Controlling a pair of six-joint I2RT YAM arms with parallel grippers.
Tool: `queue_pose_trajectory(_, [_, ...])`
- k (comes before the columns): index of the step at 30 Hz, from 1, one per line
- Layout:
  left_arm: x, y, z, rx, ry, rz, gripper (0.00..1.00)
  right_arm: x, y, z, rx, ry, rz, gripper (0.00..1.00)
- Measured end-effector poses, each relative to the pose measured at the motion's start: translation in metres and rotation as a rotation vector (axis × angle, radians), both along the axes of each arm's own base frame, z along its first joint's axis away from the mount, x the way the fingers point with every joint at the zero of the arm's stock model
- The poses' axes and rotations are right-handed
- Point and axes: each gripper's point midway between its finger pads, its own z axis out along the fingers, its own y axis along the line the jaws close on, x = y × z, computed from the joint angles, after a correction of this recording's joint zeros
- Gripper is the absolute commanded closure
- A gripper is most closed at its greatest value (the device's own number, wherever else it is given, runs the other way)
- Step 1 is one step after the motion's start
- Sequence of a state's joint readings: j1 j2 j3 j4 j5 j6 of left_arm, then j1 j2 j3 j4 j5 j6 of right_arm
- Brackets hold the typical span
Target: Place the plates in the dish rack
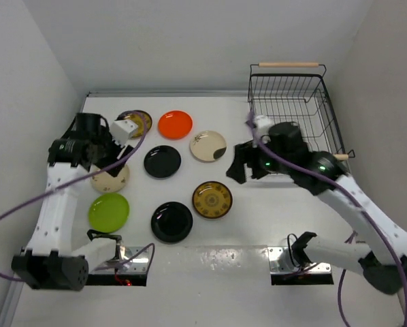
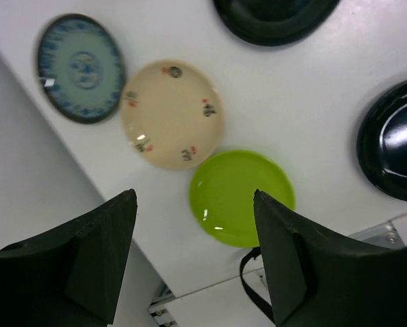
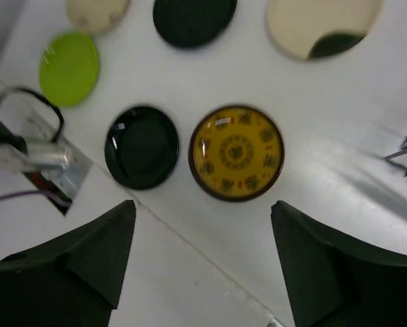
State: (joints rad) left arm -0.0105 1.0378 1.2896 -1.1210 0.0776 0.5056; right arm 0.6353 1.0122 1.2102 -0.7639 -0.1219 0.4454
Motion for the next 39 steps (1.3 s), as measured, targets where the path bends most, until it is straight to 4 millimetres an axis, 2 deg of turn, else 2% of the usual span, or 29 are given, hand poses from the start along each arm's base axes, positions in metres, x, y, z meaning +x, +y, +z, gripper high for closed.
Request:
queue_pose_trajectory(3, [0.011,-0.008,-0.039,-0.039,0.141,-0.013,0.26,-0.007,0.031,-0.053,-0.139,0.113,0.092,0.16])
queue_pose_trajectory(6, [0.005,-0.012,-0.058,-0.059,0.196,-0.017,0.25,-0.017,0.045,-0.101,-0.251,0.222,0.142,0.17])
queue_pose_trajectory(8, [0.005,-0.013,-0.062,-0.067,0.188,-0.021,0.25,-0.022,0.044,-0.136,-0.308,0.291,0.134,0.17])
queue_pose_trajectory(10, [0.010,-0.015,-0.064,-0.079,0.172,-0.017,0.25,-0.029,0.034,-0.174,-0.369,0.367,0.100,0.17])
queue_pose_trajectory(12, [0.015,-0.016,-0.066,-0.090,0.157,-0.010,0.25,-0.034,0.023,-0.203,-0.410,0.416,0.058,0.17])
queue_pose_trajectory(15, [0.026,-0.020,-0.070,-0.112,0.150,-0.004,0.23,-0.037,0.013,-0.237,-0.455,0.480,-0.001,0.17])
queue_pose_trajectory(18, [0.034,-0.024,-0.077,-0.135,0.163,-0.011,0.22,-0.027,0.015,-0.262,-0.467,0.496,-0.046,0.20])
queue_pose_trajectory(23, [0.039,-0.030,-0.081,-0.161,0.171,-0.032,0.20,-0.005,0.019,-0.285,-0.418,0.489,-0.126,0.26])
queue_pose_trajectory(26, [0.041,-0.032,-0.080,-0.169,0.161,-0.041,0.20,0.011,0.021,-0.284,-0.356,0.469,-0.177,0.39])
queue_pose_trajectory(27, [0.042,-0.032,-0.079,-0.169,0.158,-0.042,0.20,0.016,0.023,-0.284,-0.336,0.462,-0.188,0.49])
queue_pose_trajectory(30, [0.044,-0.032,-0.079,-0.169,0.149,-0.043,0.20,0.027,0.025,-0.286,-0.305,0.446,-0.209,0.65])
queue_pose_trajectory(33, [0.045,-0.032,-0.078,-0.169,0.145,-0.043,0.20,0.028,0.025,-0.288,-0.299,0.433,-0.211,0.90])
queue_pose_trajectory(35, [0.047,-0.032,-0.079,-0.169,0.143,-0.044,0.20,0.028,0.025,-0.287,-0.290,0.431,-0.212,1.00])
queue_pose_trajectory(39, [0.050,-0.032,-0.081,-0.168,0.146,-0.043,0.20,0.029,0.029,-0.268,-0.263,0.390,-0.190,1.00])
